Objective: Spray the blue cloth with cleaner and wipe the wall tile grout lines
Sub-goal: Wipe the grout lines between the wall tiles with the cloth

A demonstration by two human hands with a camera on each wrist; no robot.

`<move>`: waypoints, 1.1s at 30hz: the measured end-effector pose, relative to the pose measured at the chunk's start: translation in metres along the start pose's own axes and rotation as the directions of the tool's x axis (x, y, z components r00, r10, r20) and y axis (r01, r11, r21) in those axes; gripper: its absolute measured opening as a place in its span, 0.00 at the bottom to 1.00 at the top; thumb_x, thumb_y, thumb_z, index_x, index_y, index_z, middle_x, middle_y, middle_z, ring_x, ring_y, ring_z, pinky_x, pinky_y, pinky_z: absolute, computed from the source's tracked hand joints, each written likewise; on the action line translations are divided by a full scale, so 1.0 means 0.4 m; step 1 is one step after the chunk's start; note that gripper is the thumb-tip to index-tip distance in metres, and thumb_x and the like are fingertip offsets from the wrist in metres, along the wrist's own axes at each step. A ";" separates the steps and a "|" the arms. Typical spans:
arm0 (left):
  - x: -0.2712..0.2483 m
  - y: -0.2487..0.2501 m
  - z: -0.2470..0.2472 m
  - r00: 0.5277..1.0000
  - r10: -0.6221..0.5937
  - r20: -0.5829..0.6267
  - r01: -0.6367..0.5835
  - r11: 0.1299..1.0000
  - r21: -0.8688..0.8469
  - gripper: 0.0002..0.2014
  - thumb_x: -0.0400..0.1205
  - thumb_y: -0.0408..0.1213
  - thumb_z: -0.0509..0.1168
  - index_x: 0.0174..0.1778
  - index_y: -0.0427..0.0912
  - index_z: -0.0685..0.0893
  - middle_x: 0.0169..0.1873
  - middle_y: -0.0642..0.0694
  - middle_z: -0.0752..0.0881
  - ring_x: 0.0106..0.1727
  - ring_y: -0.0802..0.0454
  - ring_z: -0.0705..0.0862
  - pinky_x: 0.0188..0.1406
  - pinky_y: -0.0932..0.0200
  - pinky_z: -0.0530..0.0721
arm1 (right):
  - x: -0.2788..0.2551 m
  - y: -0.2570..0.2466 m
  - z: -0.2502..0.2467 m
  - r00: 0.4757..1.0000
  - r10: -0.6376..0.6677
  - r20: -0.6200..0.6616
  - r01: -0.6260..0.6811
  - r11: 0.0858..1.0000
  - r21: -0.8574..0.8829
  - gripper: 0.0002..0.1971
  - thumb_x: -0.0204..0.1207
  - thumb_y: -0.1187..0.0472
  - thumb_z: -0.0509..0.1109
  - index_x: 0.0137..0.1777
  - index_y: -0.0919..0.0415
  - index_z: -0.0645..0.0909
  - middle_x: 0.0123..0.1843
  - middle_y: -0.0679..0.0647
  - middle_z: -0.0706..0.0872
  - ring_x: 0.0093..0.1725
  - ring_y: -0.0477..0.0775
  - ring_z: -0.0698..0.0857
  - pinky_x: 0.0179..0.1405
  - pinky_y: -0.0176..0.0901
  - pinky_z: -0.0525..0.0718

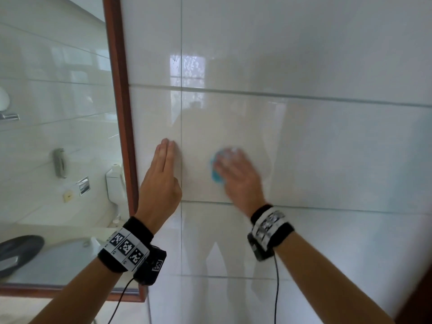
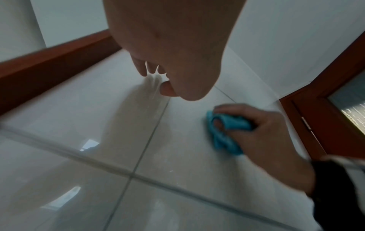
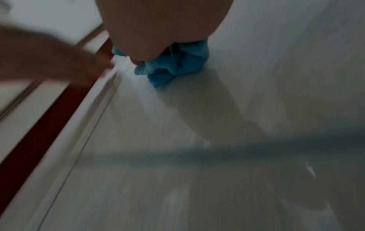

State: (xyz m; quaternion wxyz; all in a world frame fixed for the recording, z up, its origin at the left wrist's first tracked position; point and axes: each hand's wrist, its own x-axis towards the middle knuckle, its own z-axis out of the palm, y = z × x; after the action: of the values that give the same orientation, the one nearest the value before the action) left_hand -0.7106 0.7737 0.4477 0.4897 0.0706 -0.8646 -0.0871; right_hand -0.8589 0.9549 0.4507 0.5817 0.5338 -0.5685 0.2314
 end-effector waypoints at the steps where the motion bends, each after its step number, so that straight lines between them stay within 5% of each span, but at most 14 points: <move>1: 0.005 0.017 0.007 1.000 0.004 -0.002 -0.004 1.000 -0.008 0.42 0.77 0.15 0.55 0.91 0.33 0.55 0.91 0.37 0.56 0.92 0.43 0.54 0.89 0.44 0.64 | 0.044 0.050 -0.040 0.991 0.105 -0.083 -0.104 0.994 0.014 0.25 0.81 0.77 0.61 0.75 0.62 0.82 0.74 0.64 0.85 0.76 0.66 0.82 0.86 0.67 0.68; 3: 0.015 0.055 0.022 1.000 -0.001 -0.008 0.001 1.000 -0.023 0.43 0.77 0.16 0.55 0.91 0.34 0.54 0.91 0.39 0.56 0.92 0.44 0.53 0.90 0.46 0.63 | 0.131 0.150 -0.123 0.934 0.277 -0.227 -0.278 0.960 0.030 0.28 0.72 0.79 0.67 0.72 0.63 0.86 0.74 0.63 0.85 0.77 0.66 0.80 0.82 0.69 0.73; 6: 0.019 0.108 0.052 1.000 -0.009 -0.022 0.008 0.999 -0.039 0.44 0.77 0.15 0.56 0.92 0.37 0.54 0.92 0.41 0.56 0.93 0.46 0.53 0.89 0.49 0.63 | 0.220 0.261 -0.213 0.849 0.407 -0.337 -0.413 0.909 0.057 0.26 0.68 0.79 0.70 0.66 0.63 0.89 0.71 0.60 0.86 0.74 0.63 0.83 0.78 0.57 0.78; 9: 0.014 0.150 0.086 1.000 0.014 -0.015 -0.015 0.999 -0.033 0.44 0.76 0.15 0.56 0.92 0.38 0.56 0.92 0.43 0.56 0.92 0.47 0.53 0.88 0.50 0.65 | 0.184 0.300 -0.208 0.860 0.431 -0.273 -0.437 0.899 0.041 0.25 0.69 0.77 0.71 0.66 0.62 0.90 0.71 0.58 0.87 0.73 0.60 0.82 0.80 0.52 0.77; 12: 0.005 0.184 0.114 1.000 0.008 -0.012 -0.009 0.999 -0.030 0.45 0.75 0.15 0.57 0.92 0.38 0.57 0.91 0.43 0.57 0.92 0.47 0.54 0.87 0.47 0.69 | 0.038 0.262 -0.148 0.959 0.250 -0.132 -0.255 0.967 -0.020 0.28 0.68 0.80 0.68 0.69 0.66 0.88 0.72 0.63 0.86 0.77 0.63 0.79 0.83 0.69 0.71; 14: -0.002 0.204 0.131 1.000 0.013 -0.016 -0.013 1.000 -0.022 0.45 0.74 0.15 0.57 0.91 0.37 0.58 0.91 0.42 0.58 0.92 0.46 0.55 0.86 0.46 0.70 | -0.082 0.208 -0.104 0.997 0.071 0.017 -0.070 0.997 -0.034 0.25 0.75 0.80 0.65 0.72 0.67 0.85 0.74 0.65 0.86 0.77 0.65 0.81 0.85 0.70 0.69; 16: -0.010 0.237 0.157 0.999 0.033 -0.015 -0.034 0.999 -0.013 0.46 0.73 0.15 0.57 0.91 0.37 0.59 0.91 0.42 0.59 0.92 0.46 0.56 0.86 0.47 0.69 | -0.215 0.162 -0.082 0.980 -0.110 0.163 0.118 0.992 -0.040 0.18 0.87 0.76 0.63 0.72 0.67 0.84 0.74 0.65 0.85 0.76 0.67 0.83 0.83 0.68 0.72; 19: -0.020 0.298 0.196 0.998 0.065 -0.005 -0.065 0.998 -0.007 0.46 0.73 0.15 0.58 0.91 0.38 0.60 0.91 0.44 0.60 0.92 0.47 0.57 0.87 0.49 0.68 | -0.370 0.150 -0.116 0.926 -0.239 0.292 0.251 0.968 -0.005 0.11 0.86 0.72 0.72 0.64 0.65 0.89 0.73 0.62 0.87 0.74 0.66 0.84 0.77 0.65 0.79; 23: -0.028 0.388 0.241 0.994 0.113 0.013 -0.113 0.994 -0.001 0.45 0.74 0.16 0.59 0.91 0.38 0.59 0.91 0.45 0.60 0.92 0.48 0.57 0.86 0.47 0.69 | -0.473 0.255 -0.252 0.953 -0.095 0.288 0.114 0.992 -0.052 0.17 0.87 0.75 0.64 0.70 0.67 0.88 0.75 0.62 0.85 0.75 0.68 0.83 0.78 0.68 0.78; 26: -0.030 0.454 0.279 0.991 0.136 0.016 -0.136 0.991 0.004 0.45 0.75 0.17 0.60 0.92 0.39 0.58 0.91 0.45 0.59 0.92 0.48 0.56 0.87 0.48 0.68 | -0.523 0.378 -0.381 0.968 0.189 0.163 -0.172 0.978 -0.114 0.24 0.76 0.82 0.70 0.72 0.69 0.85 0.77 0.64 0.83 0.78 0.68 0.80 0.80 0.73 0.73; 28: -0.032 0.495 0.305 0.989 0.147 0.019 -0.147 0.989 0.007 0.45 0.76 0.18 0.61 0.92 0.38 0.57 0.91 0.45 0.59 0.92 0.48 0.55 0.87 0.48 0.67 | -0.547 0.448 -0.459 0.900 0.436 -0.021 -0.436 0.894 -0.106 0.23 0.74 0.80 0.72 0.69 0.69 0.87 0.77 0.66 0.82 0.77 0.69 0.79 0.80 0.69 0.75; 31: -0.037 0.551 0.339 0.988 0.153 0.029 -0.153 0.988 0.009 0.45 0.76 0.19 0.61 0.92 0.38 0.56 0.91 0.44 0.58 0.92 0.48 0.55 0.87 0.48 0.66 | -0.573 0.527 -0.543 0.668 0.677 -0.309 -0.718 0.695 -0.028 0.18 0.75 0.75 0.71 0.65 0.67 0.89 0.74 0.67 0.82 0.75 0.68 0.79 0.79 0.44 0.75; 33: -0.041 0.581 0.354 0.987 0.156 0.035 -0.156 0.988 0.017 0.45 0.76 0.20 0.60 0.92 0.38 0.56 0.92 0.44 0.57 0.92 0.48 0.54 0.88 0.49 0.66 | -0.592 0.571 -0.573 0.524 0.745 -0.414 -0.803 0.593 0.051 0.19 0.73 0.76 0.71 0.63 0.65 0.89 0.72 0.63 0.82 0.74 0.64 0.79 0.77 0.46 0.77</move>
State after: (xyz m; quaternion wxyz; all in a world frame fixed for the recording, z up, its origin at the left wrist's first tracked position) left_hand -0.8325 1.0150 0.4136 0.4798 0.0061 -0.8764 -0.0412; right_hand -1.0224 1.3114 0.3670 0.5561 0.1223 -0.6321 0.5256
